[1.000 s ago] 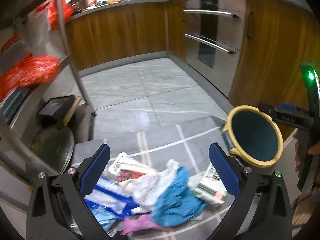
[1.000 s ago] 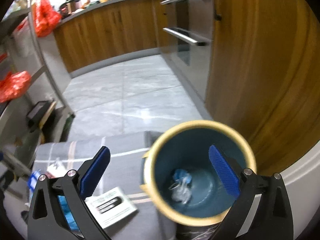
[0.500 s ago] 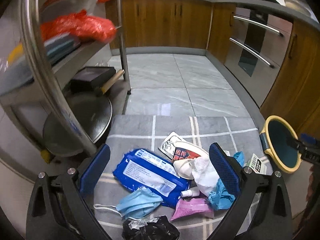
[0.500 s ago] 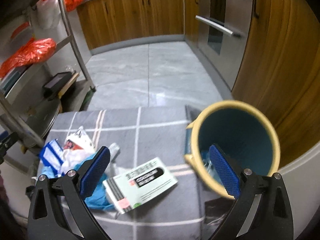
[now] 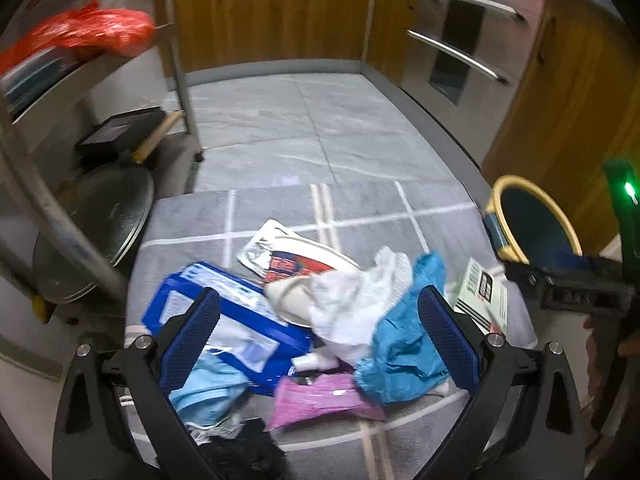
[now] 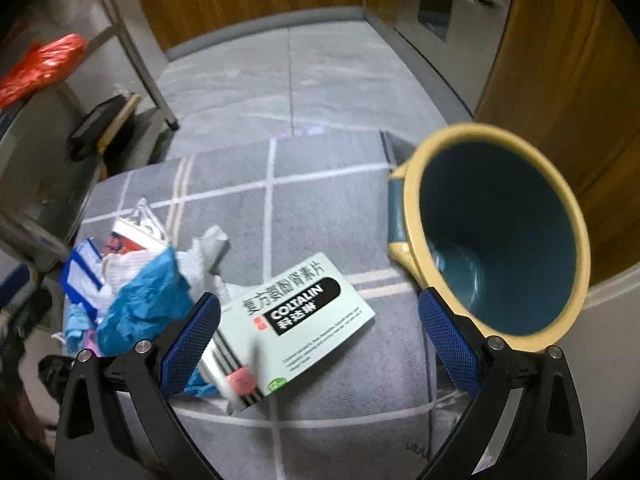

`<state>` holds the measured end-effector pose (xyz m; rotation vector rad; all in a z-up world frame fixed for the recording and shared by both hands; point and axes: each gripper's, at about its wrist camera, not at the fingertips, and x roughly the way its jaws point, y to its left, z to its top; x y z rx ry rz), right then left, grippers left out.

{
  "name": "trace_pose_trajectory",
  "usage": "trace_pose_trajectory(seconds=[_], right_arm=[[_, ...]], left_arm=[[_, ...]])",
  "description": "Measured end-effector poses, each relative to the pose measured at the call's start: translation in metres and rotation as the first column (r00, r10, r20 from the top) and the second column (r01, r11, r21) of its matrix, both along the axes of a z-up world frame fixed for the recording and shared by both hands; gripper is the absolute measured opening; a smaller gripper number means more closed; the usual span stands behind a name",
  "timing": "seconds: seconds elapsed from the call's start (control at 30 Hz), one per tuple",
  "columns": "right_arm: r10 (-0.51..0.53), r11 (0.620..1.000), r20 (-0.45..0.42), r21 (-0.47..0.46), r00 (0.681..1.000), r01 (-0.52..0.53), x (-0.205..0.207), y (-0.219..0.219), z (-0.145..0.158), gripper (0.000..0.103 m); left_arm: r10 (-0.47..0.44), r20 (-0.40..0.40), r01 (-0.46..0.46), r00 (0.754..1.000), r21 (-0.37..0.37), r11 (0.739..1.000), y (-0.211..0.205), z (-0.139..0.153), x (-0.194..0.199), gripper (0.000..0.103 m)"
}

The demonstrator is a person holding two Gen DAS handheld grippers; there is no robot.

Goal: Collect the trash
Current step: 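Move both grippers back over the trash on the mat, then grasp the white COLTALIN box with the right gripper while the left grasps the blue glove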

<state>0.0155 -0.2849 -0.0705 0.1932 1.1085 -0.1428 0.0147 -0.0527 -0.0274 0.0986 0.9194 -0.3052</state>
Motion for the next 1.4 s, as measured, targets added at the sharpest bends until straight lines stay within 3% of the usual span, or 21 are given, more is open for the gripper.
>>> trace_pose_trajectory(seconds=[0.17,0.47,0.67,0.97,1.0,1.07,1.13,1.23,1.27,1.4], right_arm=[[-0.087,0.992,-0.089,0.083,0.992,0.095,0.009,-0.01,-0.024,0.098],[-0.133,0.972,-0.158,0.173,0.978,0.16,0.019,-0.008,-0.037,0.098],[-0.229,0.942,-0.232,0.192,0.945,0.275,0.026,-0.015,-0.059,0.098],[-0.243,0.927,-0.244,0.227,0.939,0.299,0.037,-0.006,-0.071,0.095],[-0.243,0.923,-0.245,0.238,0.938,0.302,0.038,-0.006,-0.072,0.093],[-0.243,0.92,-0.237,0.25,0.94,0.301,0.039,-0.008,-0.071,0.089],[-0.245,0.919,-0.227,0.256,0.943,0.301,0.038,-0.01,-0.069,0.083],[-0.246,0.908,-0.21,0.291,0.946,0.301,0.036,-0.017,-0.065,0.039],[-0.243,0.909,-0.214,0.29,0.946,0.299,0.036,-0.018,-0.065,0.033],[-0.221,0.912,-0.206,0.304,0.953,0.277,0.036,-0.017,-0.064,0.03]], left_arm=[[-0.08,-0.037,0.081,0.996,0.014,0.997,-0.018,-0.016,-0.001,0.091],[-0.198,-0.069,0.198,0.978,0.005,0.98,-0.037,-0.026,-0.006,0.079],[-0.253,-0.076,0.256,0.965,0.031,0.966,-0.049,-0.032,-0.01,0.069],[-0.282,-0.103,0.29,0.954,0.077,0.954,-0.055,-0.045,-0.01,0.053],[-0.282,-0.105,0.29,0.954,0.077,0.954,-0.055,-0.046,-0.009,0.051],[-0.285,-0.121,0.293,0.951,0.06,0.954,-0.056,-0.048,-0.007,0.038],[-0.283,-0.135,0.291,0.95,0.045,0.956,-0.056,-0.05,-0.005,0.036],[-0.289,-0.135,0.297,0.948,0.043,0.954,-0.057,-0.05,-0.004,0.031],[-0.291,-0.135,0.299,0.947,0.039,0.954,-0.057,-0.05,-0.004,0.031],[-0.292,-0.133,0.299,0.947,0.04,0.953,-0.057,-0.049,-0.004,0.03]])
